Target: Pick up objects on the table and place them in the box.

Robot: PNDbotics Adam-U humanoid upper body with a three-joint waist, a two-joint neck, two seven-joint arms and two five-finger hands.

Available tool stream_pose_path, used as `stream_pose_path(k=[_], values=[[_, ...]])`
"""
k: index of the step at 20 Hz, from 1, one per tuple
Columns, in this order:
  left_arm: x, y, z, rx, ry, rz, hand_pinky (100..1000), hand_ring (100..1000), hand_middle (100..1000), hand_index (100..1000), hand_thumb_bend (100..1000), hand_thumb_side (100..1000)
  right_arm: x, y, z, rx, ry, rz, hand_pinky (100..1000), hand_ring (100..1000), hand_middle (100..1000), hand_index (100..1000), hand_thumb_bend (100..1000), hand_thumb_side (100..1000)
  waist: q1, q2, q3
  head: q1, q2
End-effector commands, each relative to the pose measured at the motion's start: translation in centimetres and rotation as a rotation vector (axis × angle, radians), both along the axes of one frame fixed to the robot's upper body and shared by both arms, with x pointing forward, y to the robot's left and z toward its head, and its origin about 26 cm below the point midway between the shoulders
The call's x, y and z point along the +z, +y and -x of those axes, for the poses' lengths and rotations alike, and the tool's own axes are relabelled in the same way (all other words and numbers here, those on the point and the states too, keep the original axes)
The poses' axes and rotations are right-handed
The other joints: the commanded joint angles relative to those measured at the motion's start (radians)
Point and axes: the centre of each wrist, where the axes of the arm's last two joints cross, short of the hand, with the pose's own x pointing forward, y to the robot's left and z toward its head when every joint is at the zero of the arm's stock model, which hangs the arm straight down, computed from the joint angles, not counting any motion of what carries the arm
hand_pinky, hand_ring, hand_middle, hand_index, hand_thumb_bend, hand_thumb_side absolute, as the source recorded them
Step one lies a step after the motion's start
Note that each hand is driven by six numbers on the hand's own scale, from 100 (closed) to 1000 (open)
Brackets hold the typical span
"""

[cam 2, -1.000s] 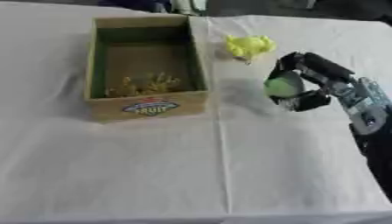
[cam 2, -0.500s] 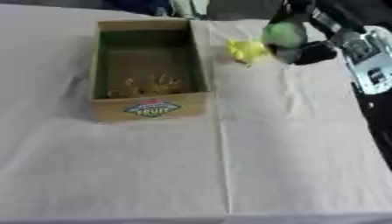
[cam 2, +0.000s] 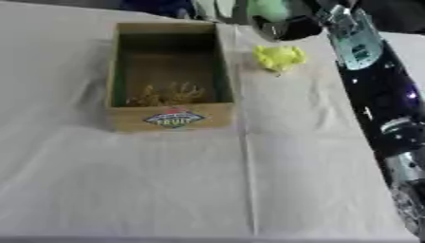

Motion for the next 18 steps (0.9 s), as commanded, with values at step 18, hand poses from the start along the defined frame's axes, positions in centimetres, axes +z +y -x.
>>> stream_pose_path(k=[18], values=[[1.6,-1.4,-0.2,-0.107,-0.039,0.008,711,710,637,811,100,411,-4.9,7.6,-2.4,0.156,0.062,0.129,523,497,467,517,100,105,0.010,0.002,0.030,-0.046,-0.013]])
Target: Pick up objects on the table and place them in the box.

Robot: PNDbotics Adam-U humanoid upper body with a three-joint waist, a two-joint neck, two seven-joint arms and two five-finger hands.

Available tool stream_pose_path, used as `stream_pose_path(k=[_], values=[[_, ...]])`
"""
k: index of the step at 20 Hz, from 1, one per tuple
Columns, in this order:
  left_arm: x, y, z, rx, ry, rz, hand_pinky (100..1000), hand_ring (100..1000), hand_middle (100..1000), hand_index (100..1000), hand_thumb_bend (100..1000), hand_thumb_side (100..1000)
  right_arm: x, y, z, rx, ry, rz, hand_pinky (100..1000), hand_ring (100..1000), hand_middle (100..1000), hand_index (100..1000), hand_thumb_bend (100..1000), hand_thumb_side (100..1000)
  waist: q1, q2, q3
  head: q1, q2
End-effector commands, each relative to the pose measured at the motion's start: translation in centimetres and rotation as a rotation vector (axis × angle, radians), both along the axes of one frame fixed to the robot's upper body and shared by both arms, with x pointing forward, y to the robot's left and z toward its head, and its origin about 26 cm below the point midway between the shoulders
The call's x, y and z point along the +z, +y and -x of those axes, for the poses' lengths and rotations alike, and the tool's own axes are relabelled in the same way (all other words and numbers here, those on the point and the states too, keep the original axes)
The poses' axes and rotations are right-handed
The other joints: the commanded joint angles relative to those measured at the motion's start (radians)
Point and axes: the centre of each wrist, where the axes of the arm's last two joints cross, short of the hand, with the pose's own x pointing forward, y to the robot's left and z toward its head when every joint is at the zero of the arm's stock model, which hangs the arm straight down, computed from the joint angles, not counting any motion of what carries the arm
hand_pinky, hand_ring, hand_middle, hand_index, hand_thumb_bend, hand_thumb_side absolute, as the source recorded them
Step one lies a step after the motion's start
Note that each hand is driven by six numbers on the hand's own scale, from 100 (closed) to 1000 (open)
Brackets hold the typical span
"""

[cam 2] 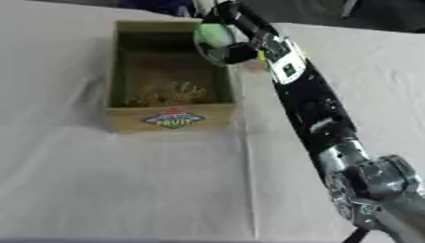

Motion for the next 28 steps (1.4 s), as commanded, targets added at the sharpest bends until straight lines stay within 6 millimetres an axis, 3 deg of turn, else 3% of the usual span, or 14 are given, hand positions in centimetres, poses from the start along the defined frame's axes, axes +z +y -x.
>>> stream_pose_path(k=[1,6,8,9,10,11,12,13,14,17,28], values=[[0.8,-0.2,0.2,-0.015,-0.027,-0.005,711,710,637,811,100,412,0.6,1.7,-0.1,0.115,-0.063,0.128,523,497,469,521,100,100,0.009,-0.011,-0.002,-0.004,-0.005],[0.8,-0.4,0.2,-0.018,-0.023,-0.007,711,710,637,811,100,416,1.7,4.5,0.3,0.164,-0.136,0.163,529,502,486,545,100,100,0.008,-0.008,-0.006,-0.005,-0.001],[0.9,-0.4,0.2,-0.018,-0.022,-0.008,711,710,637,811,100,416,2.5,5.7,0.6,0.192,-0.169,0.190,562,563,577,648,100,100,0.006,-0.008,-0.008,-0.005,0.001],[0.9,-0.4,0.2,-0.018,-0.021,-0.008,711,710,637,811,100,417,2.8,6.2,0.7,0.206,-0.182,0.210,622,682,716,760,187,100,0.006,-0.008,-0.008,-0.005,0.001],[0.9,-0.4,0.2,-0.018,-0.021,-0.008,711,710,637,811,100,417,3.1,6.6,0.9,0.219,-0.193,0.234,662,751,771,796,215,100,0.005,-0.008,-0.009,-0.004,0.001],[0.9,-0.4,0.2,-0.018,-0.020,-0.009,711,710,637,811,100,418,3.4,6.9,1.1,0.229,-0.202,0.253,763,878,846,851,310,196,0.005,-0.008,-0.010,-0.003,0.001],[0.9,-0.4,0.2,-0.018,-0.020,-0.009,711,710,637,811,100,418,3.7,7.1,1.2,0.237,-0.211,0.265,776,891,852,856,322,209,0.005,-0.008,-0.012,-0.002,0.001],[0.9,-0.4,0.2,-0.017,-0.020,-0.008,711,710,637,811,100,417,3.9,7.1,1.3,0.241,-0.217,0.272,862,974,890,889,417,302,0.005,-0.008,-0.013,-0.001,0.002],[0.9,-0.4,0.2,-0.016,-0.020,-0.008,711,710,637,811,100,418,4.1,7.0,1.4,0.242,-0.223,0.274,885,993,903,900,449,323,0.004,-0.009,-0.015,0.000,0.002],[0.9,-0.3,0.2,-0.013,-0.018,-0.008,710,711,637,811,100,418,4.6,6.3,1.5,0.229,-0.237,0.264,944,1000,955,942,508,383,0.004,-0.011,-0.020,0.002,0.002],[0.8,-0.1,0.2,-0.002,-0.015,-0.007,710,711,636,812,100,416,4.8,3.1,1.4,0.148,-0.245,0.247,952,1000,984,960,547,415,0.004,-0.018,-0.034,0.012,0.004]])
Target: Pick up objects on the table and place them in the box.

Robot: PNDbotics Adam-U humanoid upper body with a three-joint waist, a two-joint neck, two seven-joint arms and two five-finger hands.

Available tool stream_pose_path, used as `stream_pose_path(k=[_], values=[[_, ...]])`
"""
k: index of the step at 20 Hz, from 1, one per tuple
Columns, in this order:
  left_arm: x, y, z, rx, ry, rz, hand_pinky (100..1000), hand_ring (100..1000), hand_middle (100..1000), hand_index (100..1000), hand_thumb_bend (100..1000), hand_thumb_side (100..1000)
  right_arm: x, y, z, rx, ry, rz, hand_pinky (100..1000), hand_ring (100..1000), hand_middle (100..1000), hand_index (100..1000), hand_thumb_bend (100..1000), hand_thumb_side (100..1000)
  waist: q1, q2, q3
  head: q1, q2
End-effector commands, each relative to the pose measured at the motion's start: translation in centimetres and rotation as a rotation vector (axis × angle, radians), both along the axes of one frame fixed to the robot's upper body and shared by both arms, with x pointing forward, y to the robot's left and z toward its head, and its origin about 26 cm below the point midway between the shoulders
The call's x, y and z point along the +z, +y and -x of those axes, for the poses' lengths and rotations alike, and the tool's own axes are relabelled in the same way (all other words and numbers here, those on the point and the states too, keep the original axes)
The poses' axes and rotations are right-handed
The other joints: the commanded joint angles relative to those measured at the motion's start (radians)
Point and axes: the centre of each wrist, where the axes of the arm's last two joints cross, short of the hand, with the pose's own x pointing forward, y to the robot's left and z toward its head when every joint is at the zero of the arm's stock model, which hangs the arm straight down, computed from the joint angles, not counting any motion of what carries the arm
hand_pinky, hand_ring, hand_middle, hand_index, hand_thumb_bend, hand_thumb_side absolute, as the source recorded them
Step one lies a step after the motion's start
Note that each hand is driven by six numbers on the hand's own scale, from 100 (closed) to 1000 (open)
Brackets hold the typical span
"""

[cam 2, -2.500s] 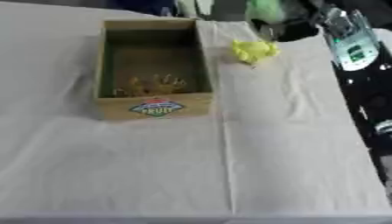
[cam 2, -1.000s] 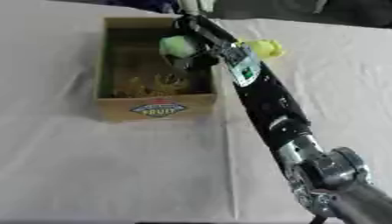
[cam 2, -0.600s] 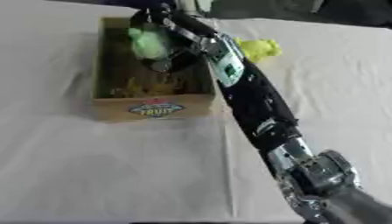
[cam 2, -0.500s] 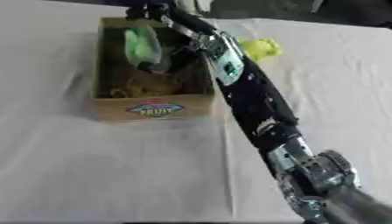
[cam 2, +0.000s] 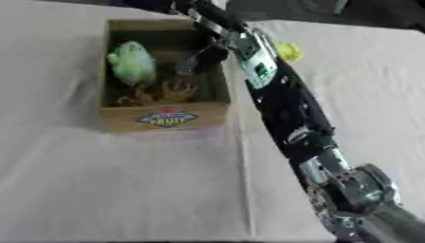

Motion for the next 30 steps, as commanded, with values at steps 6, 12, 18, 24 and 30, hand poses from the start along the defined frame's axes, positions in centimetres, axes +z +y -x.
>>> stream_pose_path(k=[6,12,18,24,30], values=[[0.4,0.5,0.3,0.026,-0.016,-0.010,709,711,636,812,100,420,3.5,-5.0,0.4,0.010,-0.096,0.085,930,1000,951,952,531,387,0.003,-0.032,-0.012,0.018,0.007],[0.2,0.7,0.3,0.037,-0.008,-0.015,709,712,636,812,100,419,3.9,-9.5,0.8,-0.061,-0.072,0.062,925,1000,939,950,522,379,0.000,-0.038,-0.023,0.030,0.008],[0.1,0.8,0.4,0.046,-0.008,-0.018,709,713,636,812,100,412,3.3,-12.7,1.1,-0.141,-0.040,0.080,924,1000,933,947,545,349,0.003,-0.035,-0.025,0.036,0.004],[0.2,0.7,0.4,0.043,-0.014,-0.024,710,714,639,812,100,414,1.3,-15.0,1.2,-0.223,0.014,0.109,925,1000,929,942,513,401,0.006,-0.027,-0.019,0.028,-0.003],[0.3,0.6,0.4,0.038,-0.020,-0.028,709,714,641,813,100,410,-1.6,-17.4,1.4,-0.315,0.095,0.131,935,1000,928,939,516,421,0.009,-0.021,-0.006,0.018,-0.012]])
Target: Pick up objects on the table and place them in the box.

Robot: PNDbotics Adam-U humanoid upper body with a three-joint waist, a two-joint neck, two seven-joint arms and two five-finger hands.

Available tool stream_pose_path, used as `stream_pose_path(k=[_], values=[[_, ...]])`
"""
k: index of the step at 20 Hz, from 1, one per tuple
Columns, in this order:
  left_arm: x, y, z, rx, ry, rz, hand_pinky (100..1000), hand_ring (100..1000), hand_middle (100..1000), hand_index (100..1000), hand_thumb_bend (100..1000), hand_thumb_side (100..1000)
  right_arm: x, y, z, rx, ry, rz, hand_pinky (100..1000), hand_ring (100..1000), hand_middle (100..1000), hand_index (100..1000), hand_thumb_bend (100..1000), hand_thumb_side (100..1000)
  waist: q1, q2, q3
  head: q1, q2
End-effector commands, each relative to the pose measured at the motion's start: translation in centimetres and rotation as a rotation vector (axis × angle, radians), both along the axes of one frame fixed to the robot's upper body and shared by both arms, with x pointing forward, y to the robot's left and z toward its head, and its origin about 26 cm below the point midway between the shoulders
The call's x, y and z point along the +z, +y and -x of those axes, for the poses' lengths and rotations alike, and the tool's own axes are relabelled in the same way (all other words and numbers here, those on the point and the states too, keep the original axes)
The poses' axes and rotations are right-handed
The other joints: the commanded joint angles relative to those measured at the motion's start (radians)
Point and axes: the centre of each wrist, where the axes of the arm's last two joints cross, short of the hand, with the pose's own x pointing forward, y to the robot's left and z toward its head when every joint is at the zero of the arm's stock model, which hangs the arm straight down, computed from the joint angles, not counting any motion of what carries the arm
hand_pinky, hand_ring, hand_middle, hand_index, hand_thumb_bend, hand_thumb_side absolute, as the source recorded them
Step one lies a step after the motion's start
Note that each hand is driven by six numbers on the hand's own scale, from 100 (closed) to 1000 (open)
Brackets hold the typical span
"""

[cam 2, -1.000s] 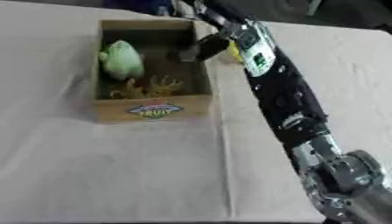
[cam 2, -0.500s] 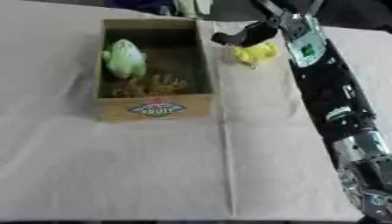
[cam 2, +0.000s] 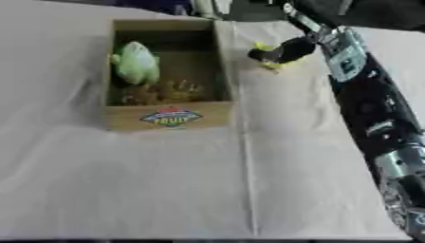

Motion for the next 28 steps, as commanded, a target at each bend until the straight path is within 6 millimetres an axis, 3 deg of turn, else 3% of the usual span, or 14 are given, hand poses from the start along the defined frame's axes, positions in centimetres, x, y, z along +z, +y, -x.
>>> stream_pose_path(k=[1,17,28], values=[[0.8,0.1,0.2,-0.004,-0.031,-0.019,709,714,641,813,100,410,0.2,-2.7,0.4,-0.019,0.015,0.072,936,1000,928,939,513,423,0.007,-0.012,0.003,-0.009,-0.013],[0.9,0.0,0.3,-0.006,-0.036,-0.026,709,715,641,813,100,406,-4.1,-6.1,1.5,-0.183,0.051,0.018,923,1000,896,916,415,446,0.010,-0.005,0.019,-0.017,-0.022],[0.9,0.0,0.3,-0.008,-0.037,-0.029,710,716,640,813,100,406,-4.9,-5.7,1.4,-0.332,-0.042,-0.071,900,991,877,899,339,366,0.008,-0.002,0.024,-0.028,-0.022]])
